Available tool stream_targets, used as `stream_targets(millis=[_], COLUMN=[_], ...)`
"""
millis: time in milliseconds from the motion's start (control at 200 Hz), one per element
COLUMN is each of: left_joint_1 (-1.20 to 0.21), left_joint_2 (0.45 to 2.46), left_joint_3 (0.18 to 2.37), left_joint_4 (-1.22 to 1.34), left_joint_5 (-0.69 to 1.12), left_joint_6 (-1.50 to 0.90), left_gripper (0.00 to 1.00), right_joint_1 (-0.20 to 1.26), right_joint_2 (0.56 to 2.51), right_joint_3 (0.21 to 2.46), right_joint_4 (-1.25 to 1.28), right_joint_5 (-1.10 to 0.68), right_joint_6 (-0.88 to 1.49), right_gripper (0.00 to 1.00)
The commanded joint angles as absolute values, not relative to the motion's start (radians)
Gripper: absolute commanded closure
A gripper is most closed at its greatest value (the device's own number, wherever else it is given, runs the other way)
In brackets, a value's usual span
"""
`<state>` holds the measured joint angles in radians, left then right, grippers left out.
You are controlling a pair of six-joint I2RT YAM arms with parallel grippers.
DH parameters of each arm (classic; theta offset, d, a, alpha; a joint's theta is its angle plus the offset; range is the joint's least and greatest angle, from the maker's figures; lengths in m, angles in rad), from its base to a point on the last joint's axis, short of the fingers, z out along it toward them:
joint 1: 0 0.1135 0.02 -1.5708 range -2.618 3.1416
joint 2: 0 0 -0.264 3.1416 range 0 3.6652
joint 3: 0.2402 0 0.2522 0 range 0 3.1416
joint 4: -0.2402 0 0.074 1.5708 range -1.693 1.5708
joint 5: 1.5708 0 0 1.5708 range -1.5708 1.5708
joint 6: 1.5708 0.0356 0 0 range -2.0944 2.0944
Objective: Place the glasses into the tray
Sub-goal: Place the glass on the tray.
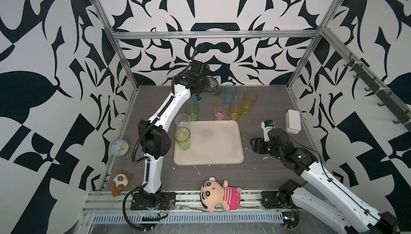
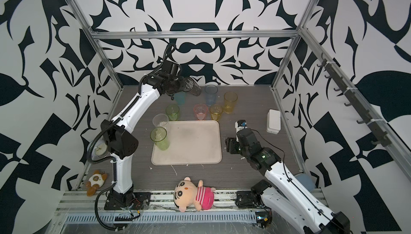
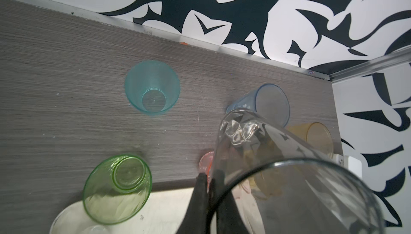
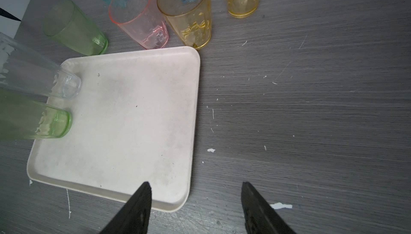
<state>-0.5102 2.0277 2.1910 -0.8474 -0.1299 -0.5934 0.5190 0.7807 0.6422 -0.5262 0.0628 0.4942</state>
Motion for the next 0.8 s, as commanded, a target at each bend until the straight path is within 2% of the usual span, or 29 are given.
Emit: stream_targets(millis=[0,195,435,690,795], left_joint_1=[-0.516,-0.525,-0.538,-0.611,-0.664], left_joint_2=[1.950,1.871,1.711,1.563,1.516], left_joint_3=[2.175,2.180,2.051,1.932,1.895], left_joint_4=[-0.949,-1.067,-1.138,-1.236,-1.286], left_joint_5=[-0.117,-0.105,-0.094,-0.136,-0.220], left_joint_6=[-0.572,-0.531,-0.485,-0.463,-0.466], left_gripper=[1.00,1.00,1.00,1.00,1.00], right_joint_1=[0.523,0.524,0.523,0.522,0.523], right_joint_2=[0.789,0.809,0.798,0.821,0.835], right_joint_3=[0.652,0.668,0.664,0.665,0.669], right_joint_4=[-0.481,-0.465,-0.438,-0.412,-0.395], right_joint_5=[0.054,0.045,0.019,-0.009,-0.028], right_joint_6=[0.504,0.515,0.547,0.586,0.619], right_gripper=[0.33,0.33,0.34,0.34,0.35])
